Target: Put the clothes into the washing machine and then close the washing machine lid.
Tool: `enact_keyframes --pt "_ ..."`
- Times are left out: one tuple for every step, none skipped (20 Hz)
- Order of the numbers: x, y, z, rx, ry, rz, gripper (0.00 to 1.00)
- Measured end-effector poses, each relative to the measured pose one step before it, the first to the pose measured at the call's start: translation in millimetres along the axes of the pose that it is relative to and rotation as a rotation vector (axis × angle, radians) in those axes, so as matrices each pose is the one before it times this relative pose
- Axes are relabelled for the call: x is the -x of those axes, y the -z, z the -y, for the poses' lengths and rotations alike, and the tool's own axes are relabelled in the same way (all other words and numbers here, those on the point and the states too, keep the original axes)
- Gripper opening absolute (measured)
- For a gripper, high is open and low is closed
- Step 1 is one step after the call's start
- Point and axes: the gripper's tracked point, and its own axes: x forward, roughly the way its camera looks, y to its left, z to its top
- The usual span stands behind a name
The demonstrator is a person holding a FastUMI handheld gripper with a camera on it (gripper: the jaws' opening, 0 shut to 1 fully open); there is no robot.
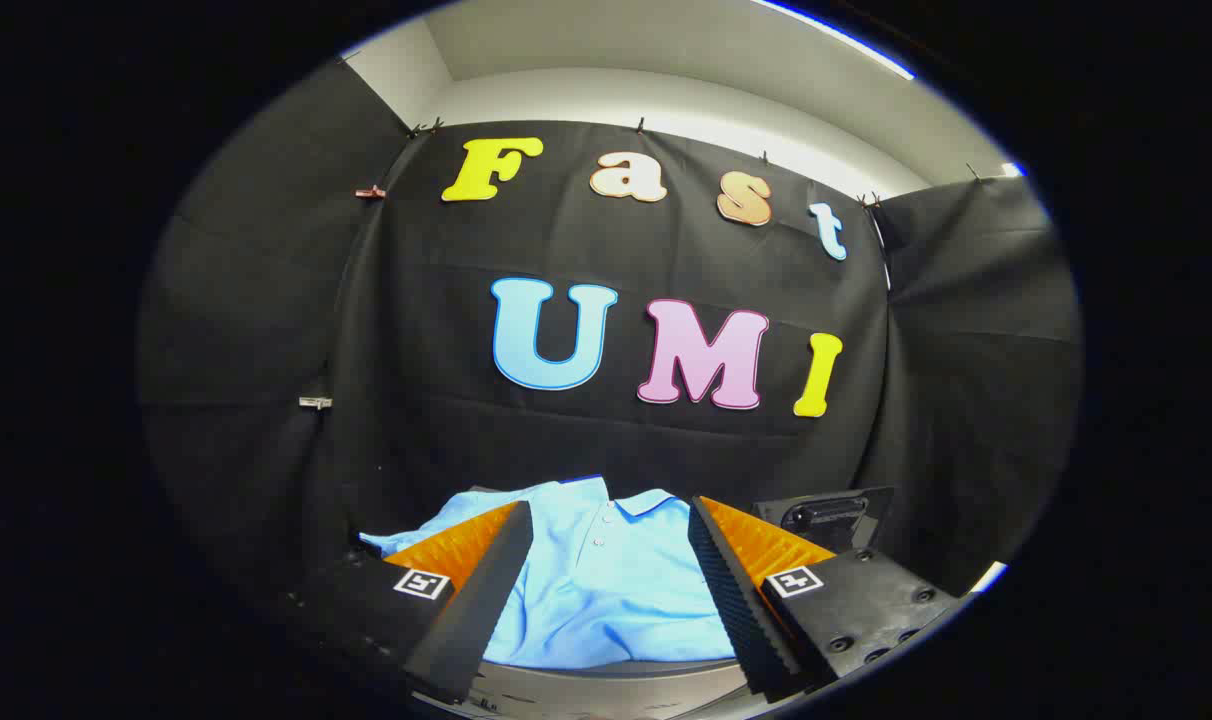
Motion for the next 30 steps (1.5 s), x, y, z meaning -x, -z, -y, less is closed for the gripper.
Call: enact_keyframes --pt "-0.77 1.26 -1.16 0.00604 -0.00547 -0.00285 0.99" --pt "-0.52 0.7 -0.49 0.00646 -0.003 -0.00292 0.99" --pt "-0.33 1.16 -0.19 0.00475 -0.00353 -0.00157 0.99" --pt "0.66 0.0 -0.47 0.0018 -0.00427 -0.00002 0.99" --pt "-0.93 0.34 0.28 0.00142 -0.00118 0.00025 0.99" --pt "0.57 0.92 -0.85 -0.0003 -0.00384 -0.00043 0.99" --pt "-0.29 -0.03 -1.83 0.00328 -0.00338 -0.00057 0.99" --pt "0.33 2.03 -1.07 0.0055 -0.00224 -0.00256 0.99" --pt "0.59 0.09 -1.55 0.00396 -0.00278 0.00258 0.99" --pt "0.36 -0.92 -1.37 0.00211 -0.00226 0.00304 0.99" --pt "-0.29 -0.93 -0.69 0.00206 -0.00265 0.00231 0.99" --pt "-0.08 -1.05 -0.03 0.00167 0.00012 0.00493 0.99" --pt "-0.15 -0.42 0.26 -0.00186 0.00082 0.0021 0.99" --pt "-0.41 0.21 0.69 -0.00307 -0.0012 -0.00046 0.99" --pt "0.05 0.41 -1.58 -0.00204 -0.0023 0.00045 0.99" --pt "-0.92 0.43 -0.36 0.00059 -0.00036 -0.0018 0.99" --pt "-0.74 0.8 -0.47 -0.00022 -0.00235 -0.00161 0.99" --pt "-0.87 -0.32 0.02 -0.00151 -0.00207 -0.00019 0.99" --pt "-1.36 0.25 0.25 -0.00201 -0.00259 -0.00174 0.99" --pt "-1.81 1.61 -0.08 -0.00195 -0.00439 -0.004 0.99" --pt "-1.56 1.29 -1.15 -0.00319 -0.00812 -0.00534 0.99" --pt "-2.97 1.0 -0.73 -0.00554 -0.00791 -0.00594 0.99" --pt "-2.93 1.4 -0.06 -0.00636 -0.0079 -0.00939 0.99" --pt "-4.22 1.69 -0.89 -0.00649 -0.01055 -0.01388 0.99" --pt "-4.37 0.87 0.53 -0.00363 -0.00355 -0.01157 0.99" --pt "-3.79 -1.22 1.18 -0.00409 -0.00177 -0.00557 0.99" --pt "-4.06 -0.05 -0.32 -0.00278 -0.00522 -0.00892 0.99" --pt "-5.12 1.26 0.97 0.00013 -0.00303 -0.00874 0.99" --pt "-4.76 0.52 0.8 0.00055 -0.00587 -0.01069 0.99" --pt "-6.46 2.08 0.48 -0.00282 -0.00812 -0.01349 0.99"
